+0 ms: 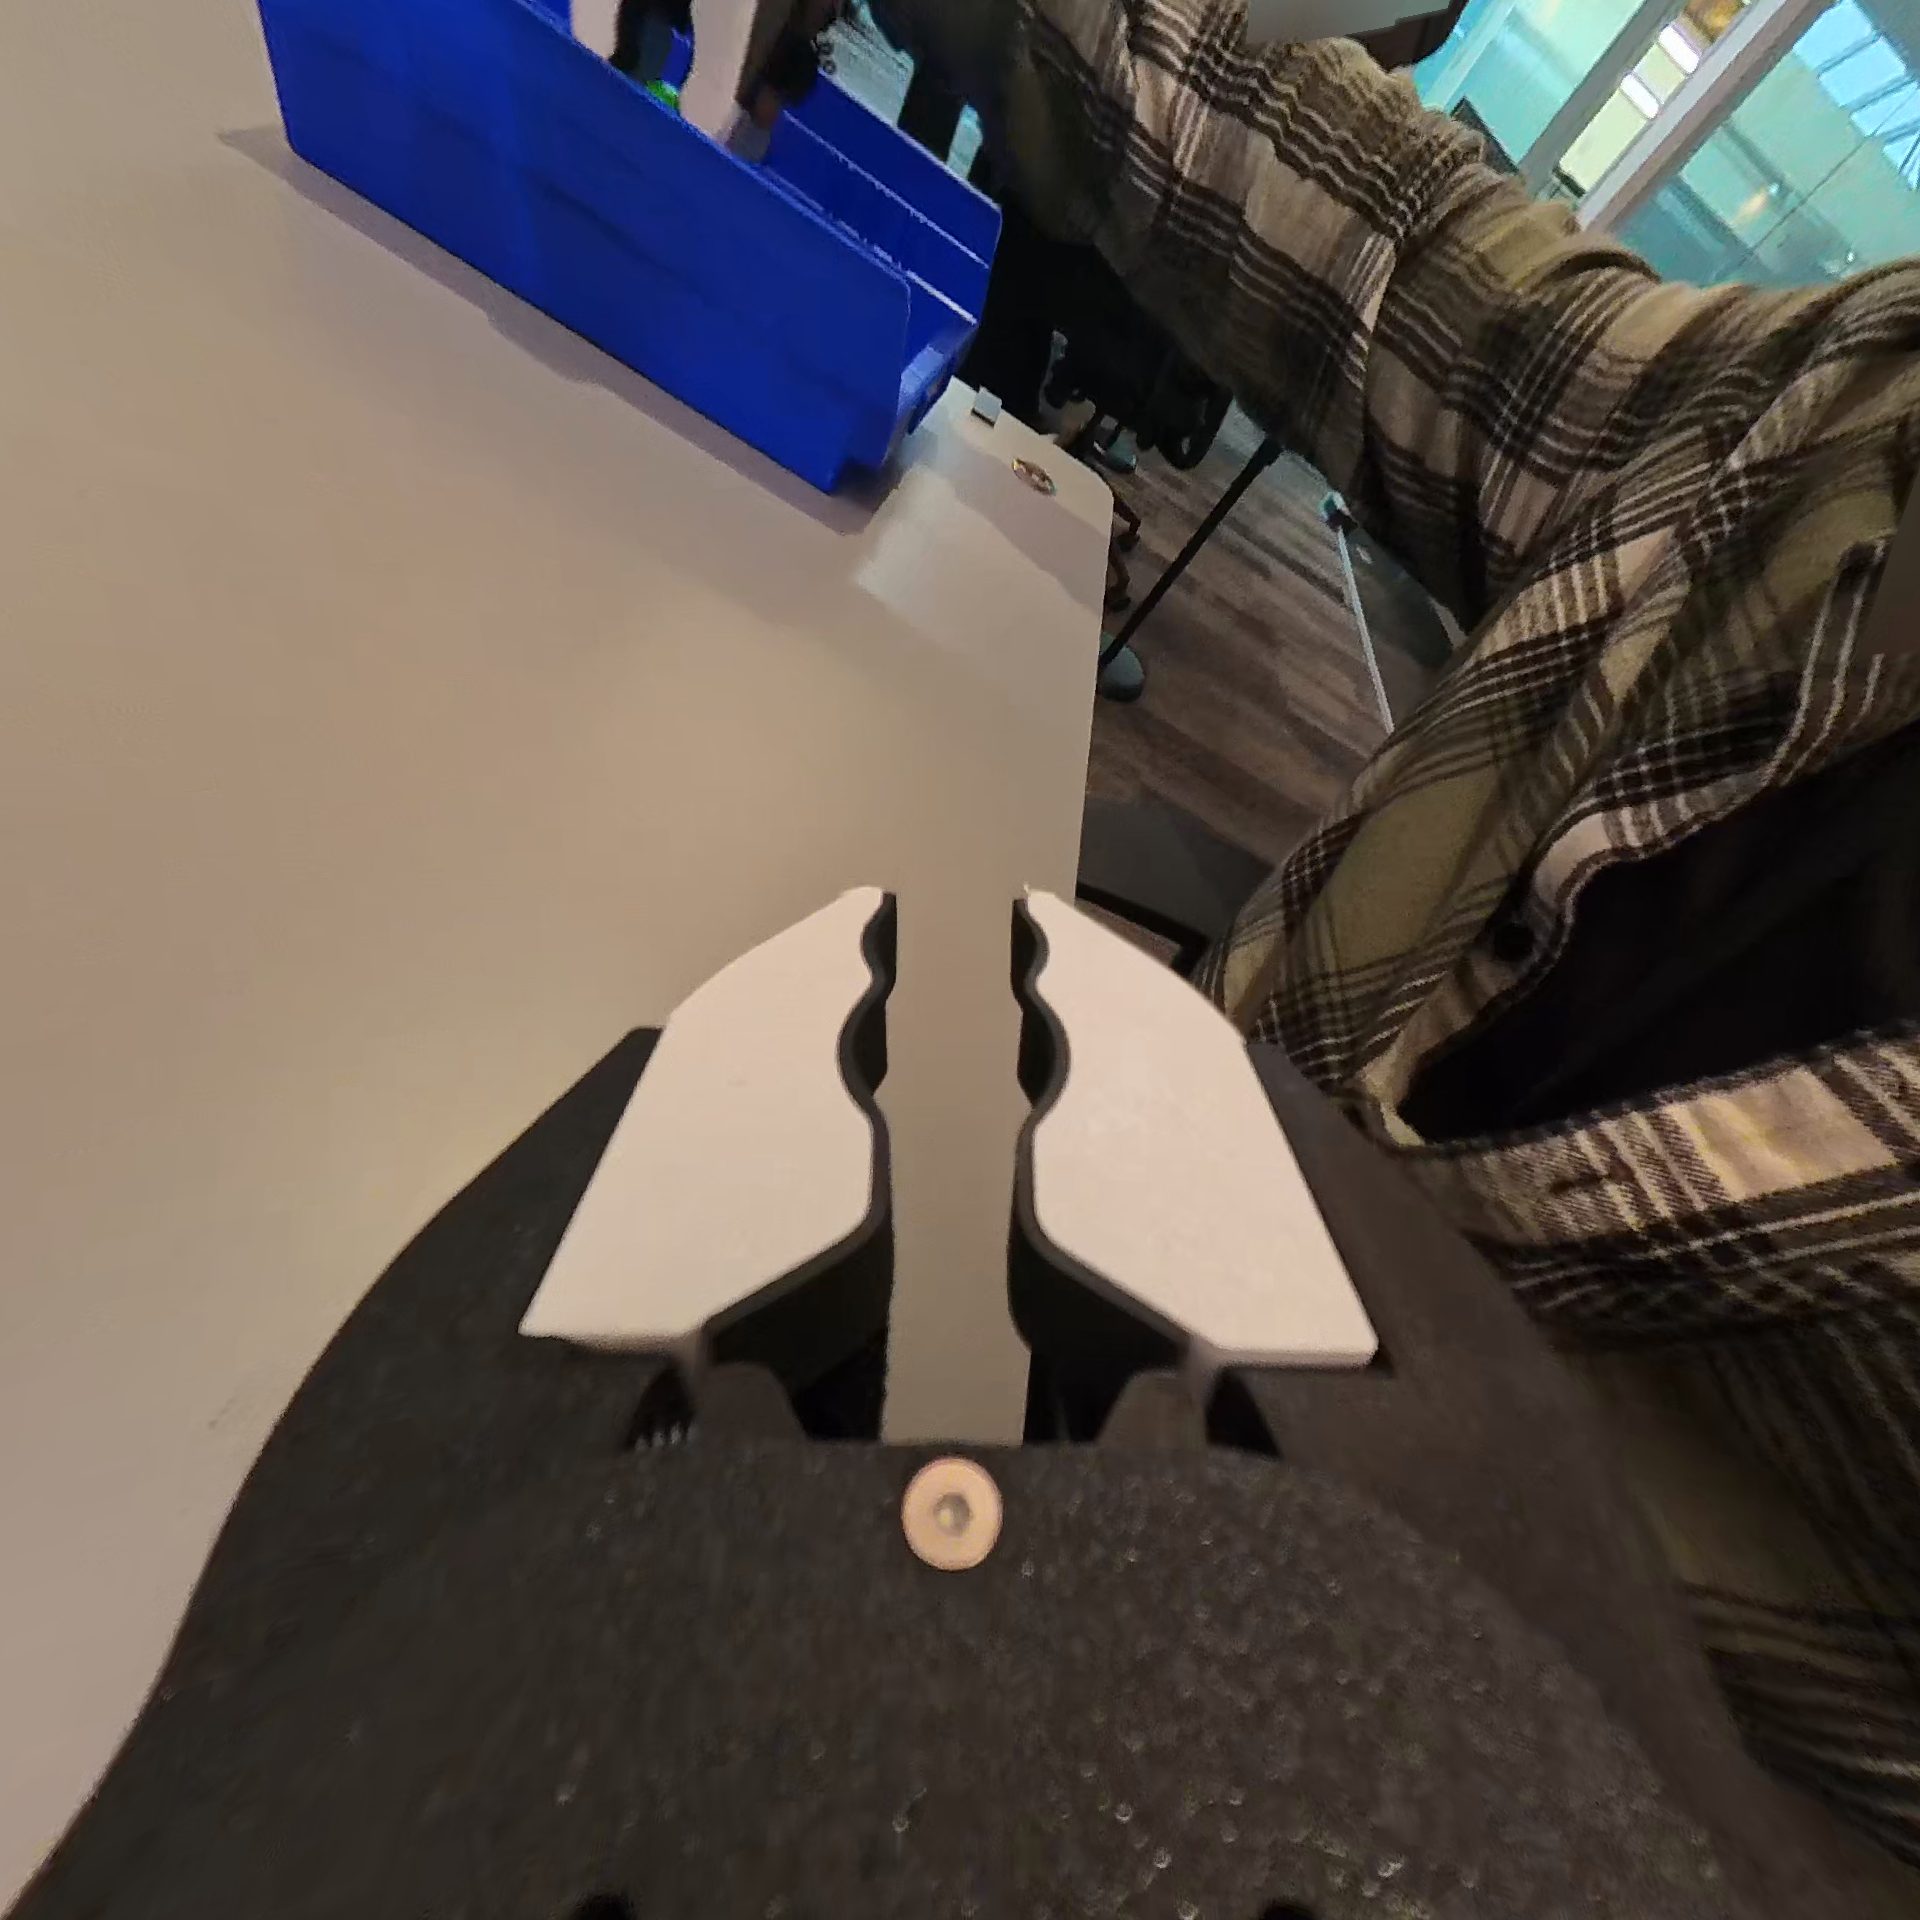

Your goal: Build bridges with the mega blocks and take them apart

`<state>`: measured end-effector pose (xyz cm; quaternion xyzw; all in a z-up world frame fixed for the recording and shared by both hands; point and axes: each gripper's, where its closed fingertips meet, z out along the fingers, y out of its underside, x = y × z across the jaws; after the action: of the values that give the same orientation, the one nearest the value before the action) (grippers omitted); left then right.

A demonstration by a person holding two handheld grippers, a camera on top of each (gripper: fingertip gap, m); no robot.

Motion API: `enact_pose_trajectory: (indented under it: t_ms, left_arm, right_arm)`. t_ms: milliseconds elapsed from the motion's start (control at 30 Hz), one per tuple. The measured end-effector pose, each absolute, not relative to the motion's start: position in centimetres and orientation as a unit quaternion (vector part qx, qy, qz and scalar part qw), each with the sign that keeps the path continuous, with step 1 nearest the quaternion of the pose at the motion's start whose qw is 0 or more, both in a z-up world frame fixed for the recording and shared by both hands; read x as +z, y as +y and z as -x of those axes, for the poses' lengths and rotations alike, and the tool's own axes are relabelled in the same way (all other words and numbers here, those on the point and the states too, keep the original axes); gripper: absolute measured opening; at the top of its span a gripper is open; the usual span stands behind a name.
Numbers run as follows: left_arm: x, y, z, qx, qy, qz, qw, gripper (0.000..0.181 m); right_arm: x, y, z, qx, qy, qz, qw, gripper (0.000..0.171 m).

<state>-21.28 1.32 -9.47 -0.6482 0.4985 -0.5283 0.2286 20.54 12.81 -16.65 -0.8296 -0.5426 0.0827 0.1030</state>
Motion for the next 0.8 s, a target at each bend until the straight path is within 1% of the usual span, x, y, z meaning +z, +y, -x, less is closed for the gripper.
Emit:
enact_pose_trajectory:
  t_ms: [300,433,533,633,800]
  left_arm:
    - [-9.9,0.8,20.7,-0.536,0.499,0.647,0.211,0.021]
    - [-10.2,0.9,21.0,-0.539,0.495,0.648,0.213,0.021]
    - [-10.1,1.1,21.4,-0.55,0.484,0.646,0.215,0.021]
    - [-10.2,1.3,22.1,-0.545,0.481,0.647,0.229,0.022]
    - [-10.3,1.9,23.9,-0.558,0.458,0.644,0.253,0.025]
  right_arm:
    - [-17.1,13.7,-20.2,0.085,-0.544,0.827,0.116,0.035]
    - [-16.6,13.5,-20.2,0.078,-0.545,0.827,0.117,0.044]
    - [-15.3,13.2,-20.3,0.069,-0.539,0.83,0.126,0.054]
    - [-12.3,13.3,-21.0,0.034,-0.52,0.837,0.164,0.062]
    - [-1.9,13.0,-19.3,-0.001,-0.424,0.848,0.319,0.079]
